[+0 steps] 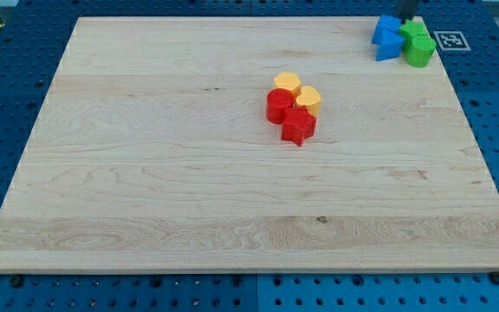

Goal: Move the green blocks to the bottom right of the blue blocks

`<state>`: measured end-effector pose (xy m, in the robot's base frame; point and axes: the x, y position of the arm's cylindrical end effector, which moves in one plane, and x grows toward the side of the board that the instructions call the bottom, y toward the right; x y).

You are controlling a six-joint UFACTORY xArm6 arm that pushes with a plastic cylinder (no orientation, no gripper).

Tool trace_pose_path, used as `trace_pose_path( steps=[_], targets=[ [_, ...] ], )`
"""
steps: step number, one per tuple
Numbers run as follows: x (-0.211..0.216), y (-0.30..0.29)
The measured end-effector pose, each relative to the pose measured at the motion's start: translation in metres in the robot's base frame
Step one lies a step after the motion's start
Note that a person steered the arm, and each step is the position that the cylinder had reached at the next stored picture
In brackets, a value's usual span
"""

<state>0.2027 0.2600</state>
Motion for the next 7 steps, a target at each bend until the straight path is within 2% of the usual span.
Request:
trace_pose_path(
  steps=[2, 3, 4, 5, 7],
  targets=[
    [0.037, 0.01],
    [0.036, 0.014],
    [0.013, 0.015],
    [0.02, 0.015],
    [0.089, 0.032]
  ],
)
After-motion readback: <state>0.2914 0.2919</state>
